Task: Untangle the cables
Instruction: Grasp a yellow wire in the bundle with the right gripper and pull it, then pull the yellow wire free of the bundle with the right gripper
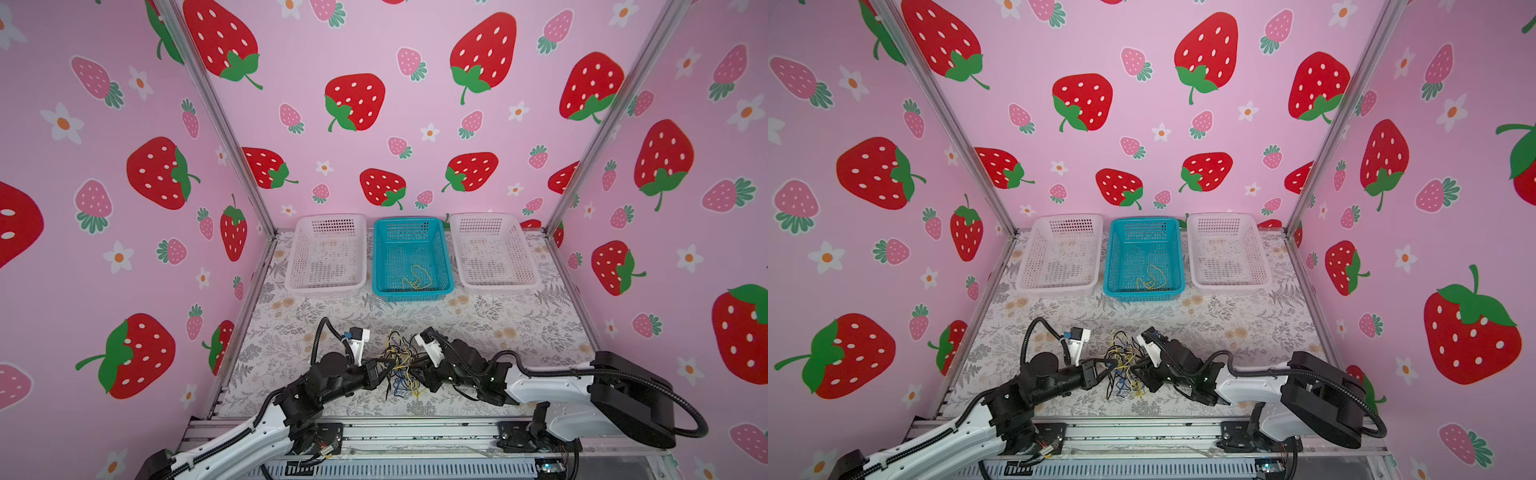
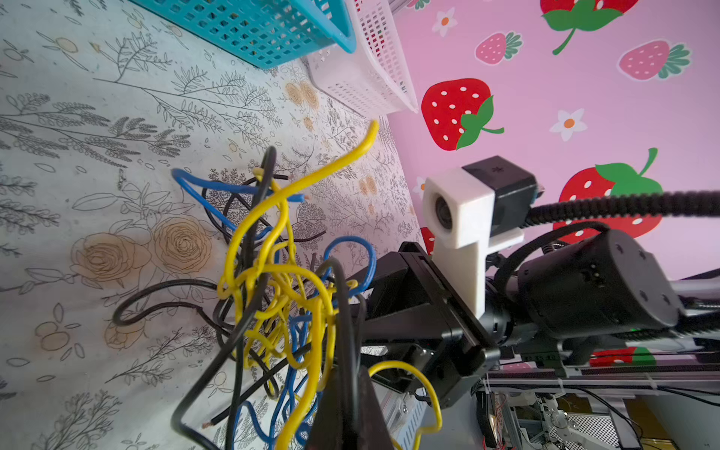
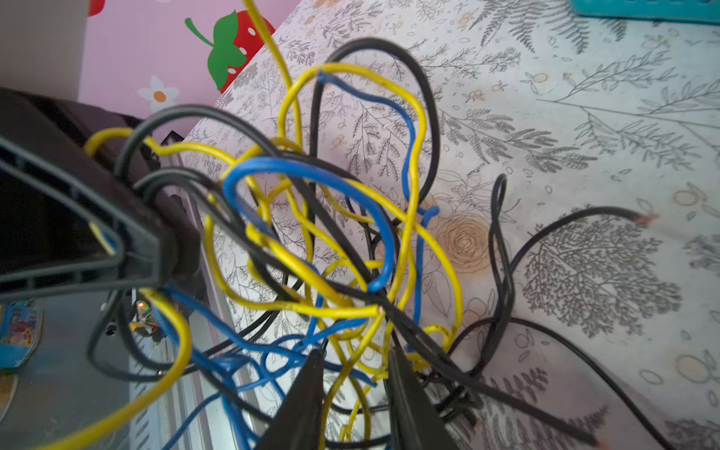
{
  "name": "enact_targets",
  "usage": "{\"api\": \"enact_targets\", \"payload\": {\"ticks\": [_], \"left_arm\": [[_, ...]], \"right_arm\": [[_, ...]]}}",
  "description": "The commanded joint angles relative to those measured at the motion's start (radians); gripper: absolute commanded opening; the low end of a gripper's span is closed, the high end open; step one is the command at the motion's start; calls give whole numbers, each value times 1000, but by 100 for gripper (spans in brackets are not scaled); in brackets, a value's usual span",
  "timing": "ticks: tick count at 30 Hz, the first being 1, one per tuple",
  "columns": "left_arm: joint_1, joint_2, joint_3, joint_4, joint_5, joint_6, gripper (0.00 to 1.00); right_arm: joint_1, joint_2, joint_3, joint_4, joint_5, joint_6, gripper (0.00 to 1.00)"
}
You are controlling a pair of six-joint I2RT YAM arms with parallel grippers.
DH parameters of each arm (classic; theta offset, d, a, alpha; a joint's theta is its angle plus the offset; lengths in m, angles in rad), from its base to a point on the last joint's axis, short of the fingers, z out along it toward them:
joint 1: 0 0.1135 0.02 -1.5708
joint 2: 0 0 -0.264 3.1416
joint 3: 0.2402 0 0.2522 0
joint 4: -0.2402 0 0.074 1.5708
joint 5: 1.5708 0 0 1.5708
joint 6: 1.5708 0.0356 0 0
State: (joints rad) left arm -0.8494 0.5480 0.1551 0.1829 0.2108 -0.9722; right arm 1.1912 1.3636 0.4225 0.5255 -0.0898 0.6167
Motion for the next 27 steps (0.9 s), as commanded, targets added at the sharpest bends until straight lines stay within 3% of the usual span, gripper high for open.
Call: {"api": "enact_targets", "payload": {"ticks": [1, 10, 13, 19, 27], "left_arm": [[-4, -9, 2, 118, 23, -23, 0], [-4, -46, -17, 136, 19, -40, 0], [-4, -58, -16, 128, 18, -40, 0], [-5, -144, 13, -12, 13, -8, 0], [1, -311, 35, -316, -58, 25, 0]], "right_arm": [[4, 16, 39, -6, 99, 50, 32], [-3, 112, 44, 150, 117, 111, 31], [-4, 125, 55, 144, 141, 108, 21], [-7, 31, 0, 49, 301, 91, 3], [-103, -208, -148, -123, 350, 91, 0]]}}
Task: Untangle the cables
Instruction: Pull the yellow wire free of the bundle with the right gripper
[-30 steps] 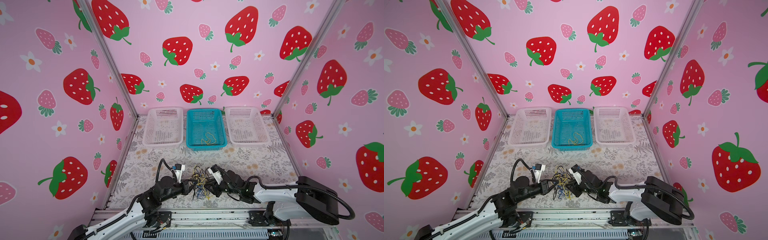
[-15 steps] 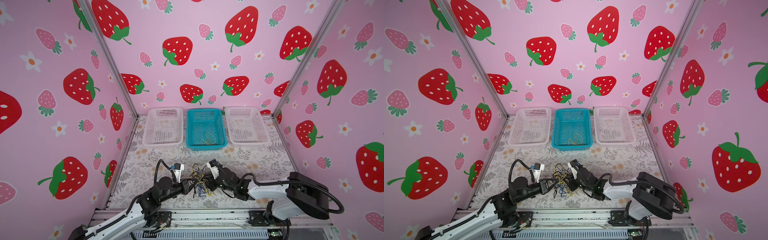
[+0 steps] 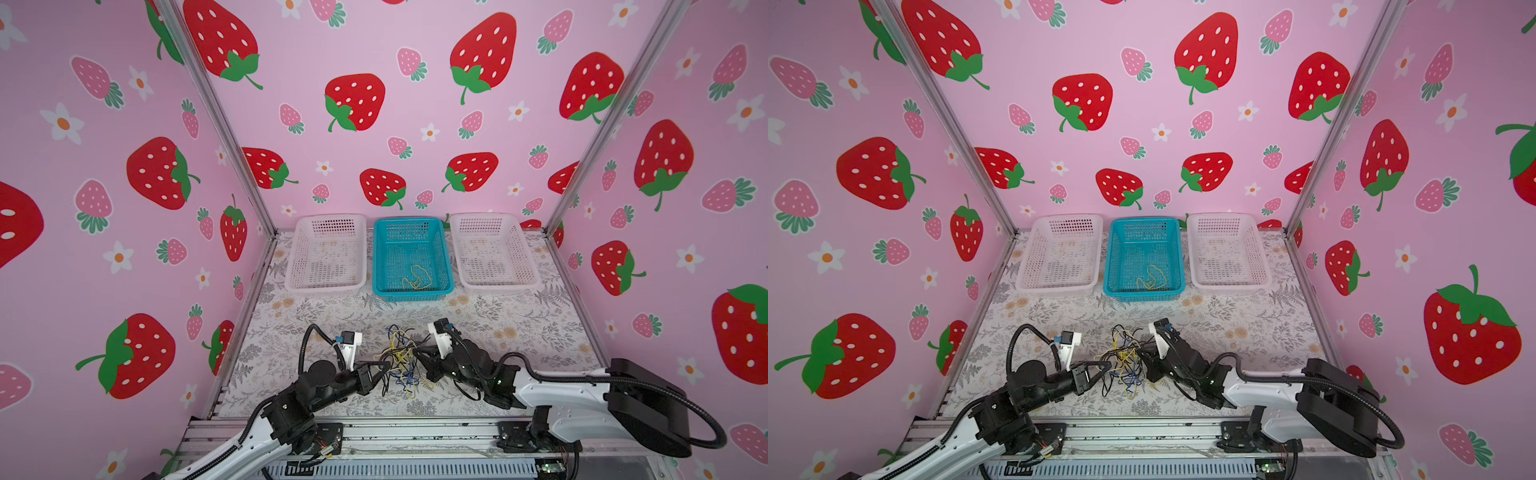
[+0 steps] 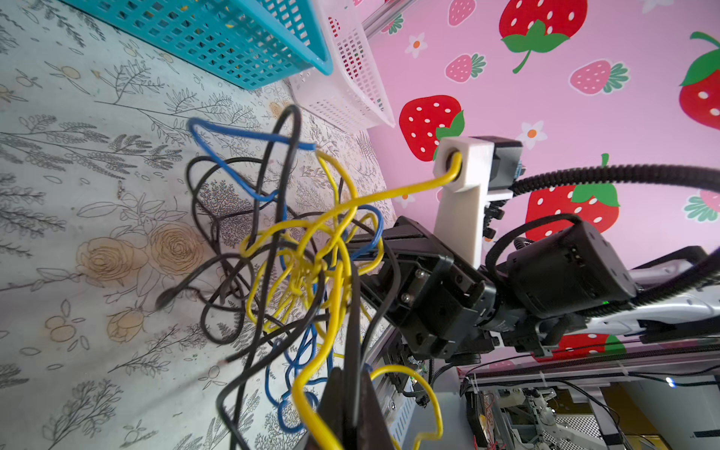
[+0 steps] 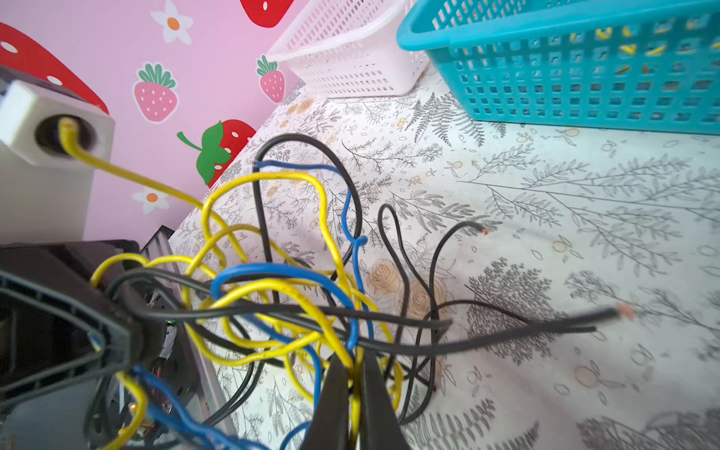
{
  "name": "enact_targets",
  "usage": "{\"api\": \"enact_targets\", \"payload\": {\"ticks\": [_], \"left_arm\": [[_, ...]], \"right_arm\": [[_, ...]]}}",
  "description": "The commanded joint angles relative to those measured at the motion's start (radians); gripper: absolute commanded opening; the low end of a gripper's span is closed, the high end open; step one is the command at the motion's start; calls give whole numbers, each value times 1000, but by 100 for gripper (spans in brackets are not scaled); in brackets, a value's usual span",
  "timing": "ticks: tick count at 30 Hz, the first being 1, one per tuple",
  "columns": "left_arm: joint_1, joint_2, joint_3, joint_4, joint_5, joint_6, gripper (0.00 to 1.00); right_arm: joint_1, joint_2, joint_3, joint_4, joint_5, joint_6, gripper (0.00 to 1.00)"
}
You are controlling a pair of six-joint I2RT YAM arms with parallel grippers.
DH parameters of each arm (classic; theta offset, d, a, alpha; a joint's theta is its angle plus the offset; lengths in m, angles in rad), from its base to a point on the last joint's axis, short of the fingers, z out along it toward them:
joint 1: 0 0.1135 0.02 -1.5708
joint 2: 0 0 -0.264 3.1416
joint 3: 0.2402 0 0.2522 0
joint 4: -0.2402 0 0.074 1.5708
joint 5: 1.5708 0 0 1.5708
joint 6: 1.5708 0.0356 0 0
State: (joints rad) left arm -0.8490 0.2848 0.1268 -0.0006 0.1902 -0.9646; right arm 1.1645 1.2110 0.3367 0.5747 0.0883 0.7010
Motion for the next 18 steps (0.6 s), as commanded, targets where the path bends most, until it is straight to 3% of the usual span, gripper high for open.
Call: {"api": "enact_targets", "payload": {"ticks": [1, 5, 8, 12, 18], "left_arm": [[3, -60, 69, -170, -46, 20, 0], [11, -62, 86, -229, -74, 36, 0], [19, -17, 97, -212, -61, 43, 0], [26, 103, 101, -113, 6, 46, 0], [30, 251, 139, -38, 44, 79, 3]], "right_arm": [[-94, -95, -74, -203, 171, 2, 0], [-169, -254, -96, -328, 156, -31, 0], [-228, -350, -88, -385, 80, -85, 0], [-243, -381, -39, -463, 34, -153, 0], [-252, -409, 26, -585, 94, -193, 0]]}}
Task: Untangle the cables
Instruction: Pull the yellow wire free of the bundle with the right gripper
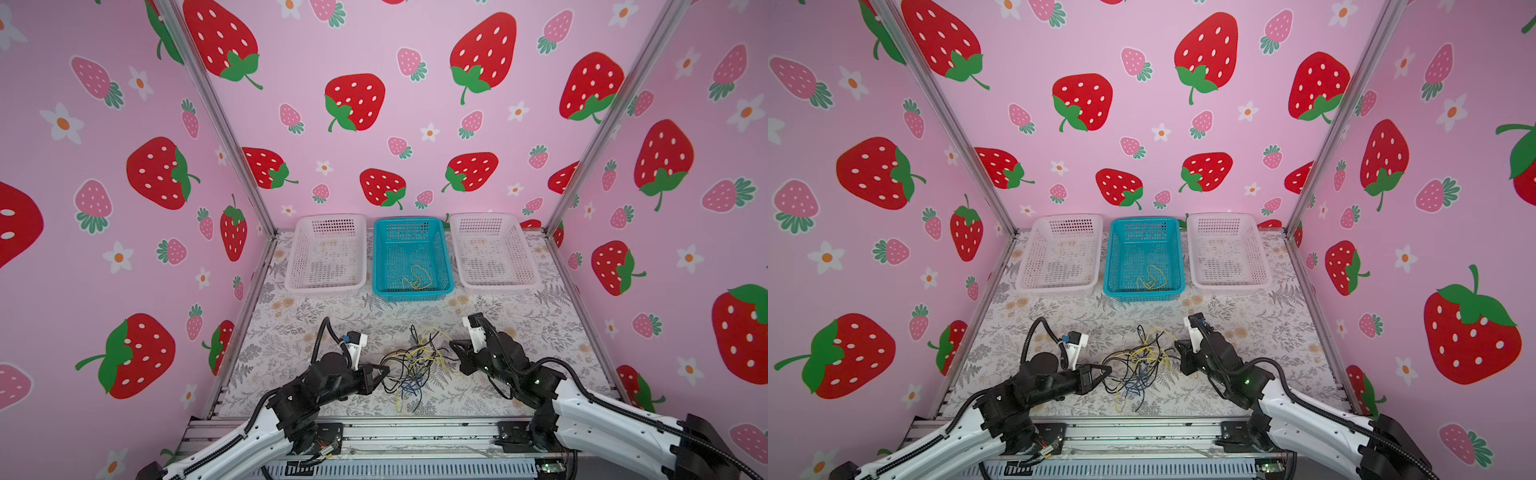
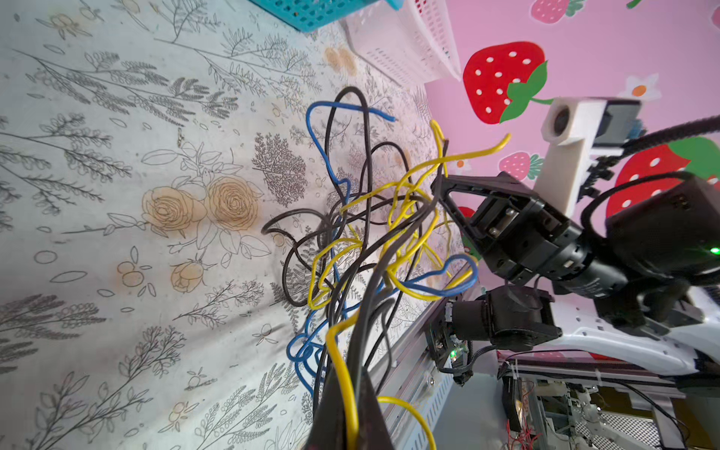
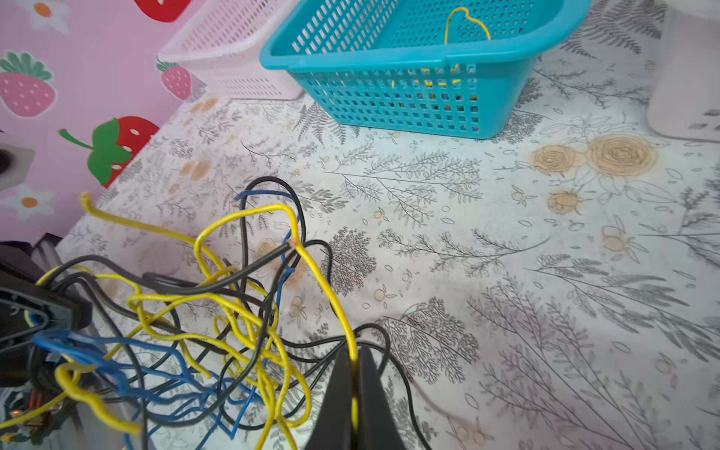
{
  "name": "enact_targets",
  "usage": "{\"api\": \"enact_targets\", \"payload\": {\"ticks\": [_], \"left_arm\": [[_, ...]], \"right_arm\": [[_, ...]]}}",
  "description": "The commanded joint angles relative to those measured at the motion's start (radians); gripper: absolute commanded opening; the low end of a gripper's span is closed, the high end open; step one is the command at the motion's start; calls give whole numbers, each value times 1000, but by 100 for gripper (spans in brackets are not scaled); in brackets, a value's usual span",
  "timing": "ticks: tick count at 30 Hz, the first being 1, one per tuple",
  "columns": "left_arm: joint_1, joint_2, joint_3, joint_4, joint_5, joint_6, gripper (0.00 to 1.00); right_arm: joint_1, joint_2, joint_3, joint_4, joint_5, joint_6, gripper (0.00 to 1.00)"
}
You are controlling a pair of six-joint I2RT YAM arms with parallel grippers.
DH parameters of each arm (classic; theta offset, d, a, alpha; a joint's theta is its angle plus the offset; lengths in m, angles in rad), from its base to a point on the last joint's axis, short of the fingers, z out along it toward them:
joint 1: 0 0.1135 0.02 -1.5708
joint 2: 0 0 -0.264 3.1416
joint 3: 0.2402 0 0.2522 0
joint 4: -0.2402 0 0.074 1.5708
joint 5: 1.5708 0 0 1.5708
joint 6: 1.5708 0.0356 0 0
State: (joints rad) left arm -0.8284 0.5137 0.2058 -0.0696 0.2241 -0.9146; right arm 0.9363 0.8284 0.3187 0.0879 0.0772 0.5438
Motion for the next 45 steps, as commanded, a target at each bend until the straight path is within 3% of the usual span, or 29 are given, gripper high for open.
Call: {"api": "enact_targets", "payload": {"ticks": [1, 8, 13, 20, 26, 29, 39, 45], "left_arm": [[9, 35, 72, 19, 5, 37, 0], [48, 48, 149, -181, -50, 102, 0], [154, 52, 161, -305, -24, 113, 0], [220, 59, 162, -344, -29, 102, 0], [262, 58, 170, -373, -54, 91, 0], [288, 78, 155, -332, -10, 85, 0], [293, 168, 143, -199, 94, 77, 0], [293, 176, 121, -150, 113, 68, 0]], "right_arm": [[-31, -29, 55, -121, 114, -39, 0], [-170, -48, 138, -300, 138, -20, 0], [-253, -115, 160, -336, 158, 38, 0], [-360, -199, 198, -398, 185, 72, 0], [-472, -244, 254, -466, 143, 57, 0], [-514, -270, 282, -458, 82, 35, 0], [-515, -273, 288, -338, -168, -13, 0], [-516, -186, 315, -226, -301, 3, 0]]}}
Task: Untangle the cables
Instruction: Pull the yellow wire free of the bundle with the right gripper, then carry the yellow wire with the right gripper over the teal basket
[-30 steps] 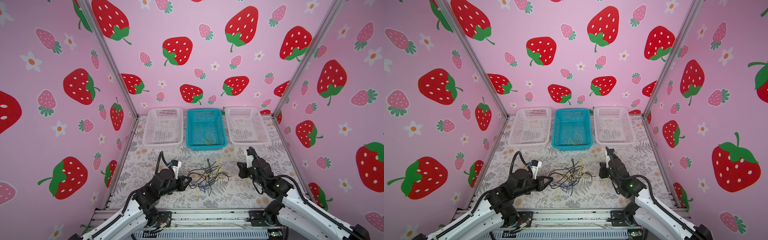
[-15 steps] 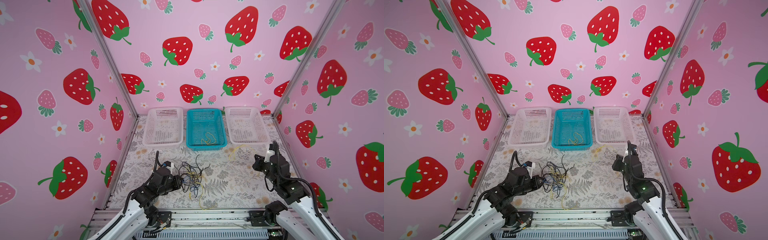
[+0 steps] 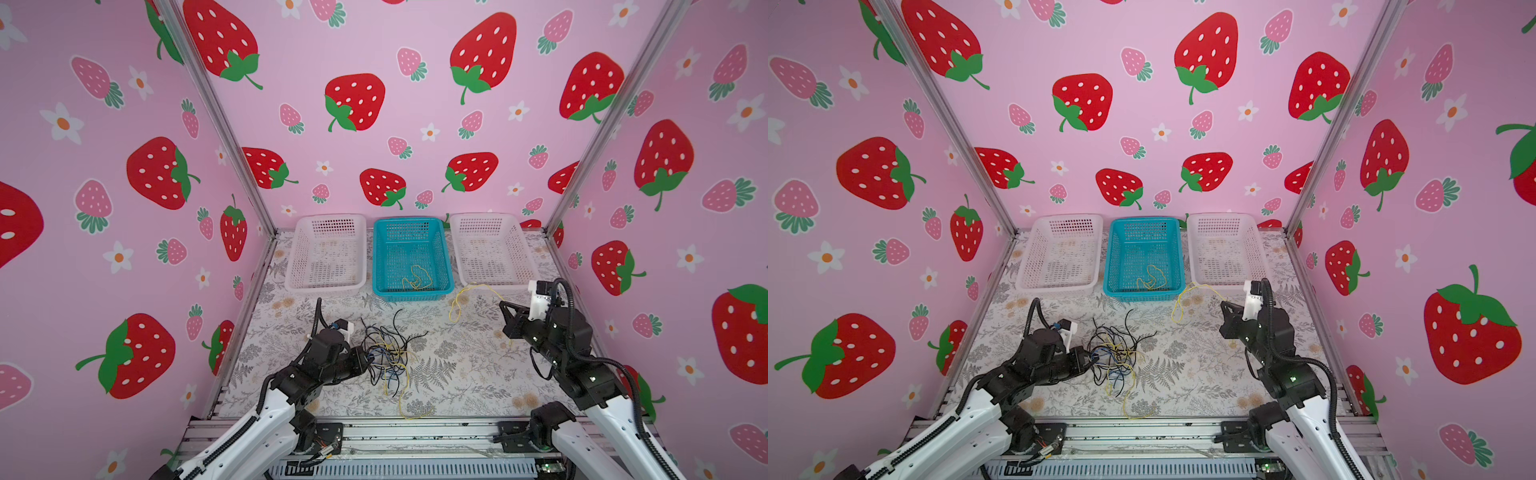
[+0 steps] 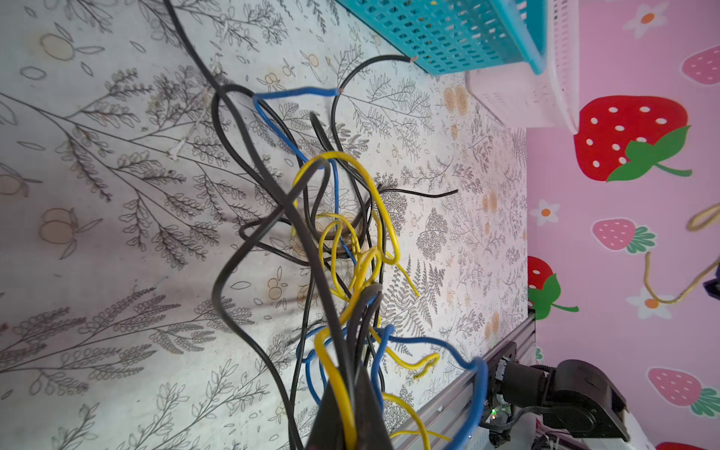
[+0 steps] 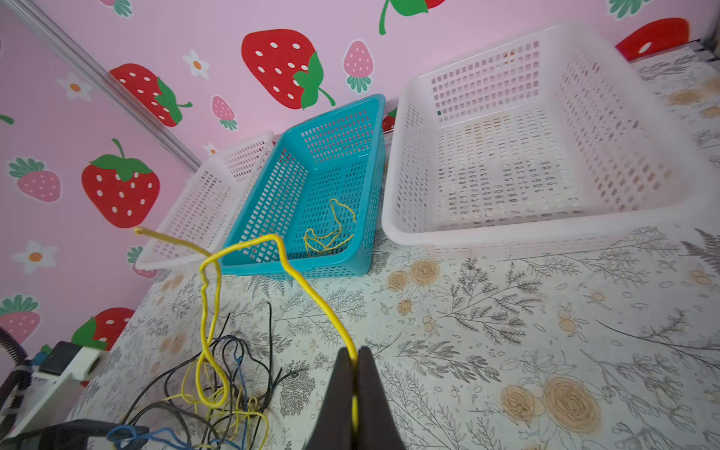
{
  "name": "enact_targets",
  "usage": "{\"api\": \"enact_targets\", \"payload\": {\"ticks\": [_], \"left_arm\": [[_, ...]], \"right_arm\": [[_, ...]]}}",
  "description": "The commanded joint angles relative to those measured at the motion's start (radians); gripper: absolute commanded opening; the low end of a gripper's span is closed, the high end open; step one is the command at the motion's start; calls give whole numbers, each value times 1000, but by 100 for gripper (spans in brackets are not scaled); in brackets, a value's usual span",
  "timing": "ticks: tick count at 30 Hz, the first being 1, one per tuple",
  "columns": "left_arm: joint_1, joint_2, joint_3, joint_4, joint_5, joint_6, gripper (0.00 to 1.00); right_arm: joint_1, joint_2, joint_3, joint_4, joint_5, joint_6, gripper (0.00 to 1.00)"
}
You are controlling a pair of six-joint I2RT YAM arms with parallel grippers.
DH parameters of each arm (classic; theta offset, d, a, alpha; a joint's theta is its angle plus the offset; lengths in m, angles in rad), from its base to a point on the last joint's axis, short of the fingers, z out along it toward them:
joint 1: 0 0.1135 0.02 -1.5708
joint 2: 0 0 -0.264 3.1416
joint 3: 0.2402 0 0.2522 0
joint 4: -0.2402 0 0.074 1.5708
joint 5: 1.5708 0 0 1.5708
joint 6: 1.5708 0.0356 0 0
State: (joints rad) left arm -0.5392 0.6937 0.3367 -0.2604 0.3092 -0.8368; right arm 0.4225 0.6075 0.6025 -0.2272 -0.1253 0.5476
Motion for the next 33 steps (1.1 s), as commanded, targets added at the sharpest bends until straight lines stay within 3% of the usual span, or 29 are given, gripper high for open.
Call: {"api": "enact_targets", "payload": {"ticks": [1, 6, 15, 22, 33], "left_arm": [[2, -9, -21, 54, 31, -18, 0], [2, -33, -64, 94, 29, -57, 0], [-1, -42, -98, 119, -4, -99, 0], [-15, -6, -112, 147, -13, -118, 0], [-70, -77, -143, 139, -69, -162, 0]], "right_arm": [[-1, 62, 41, 110, -121, 7, 0], [18, 181, 94, 178, -151, 18, 0], [117, 424, 226, 232, -32, 12, 0], [194, 686, 436, 202, 138, 19, 0], [202, 1115, 812, 111, 227, 22, 0]]}}
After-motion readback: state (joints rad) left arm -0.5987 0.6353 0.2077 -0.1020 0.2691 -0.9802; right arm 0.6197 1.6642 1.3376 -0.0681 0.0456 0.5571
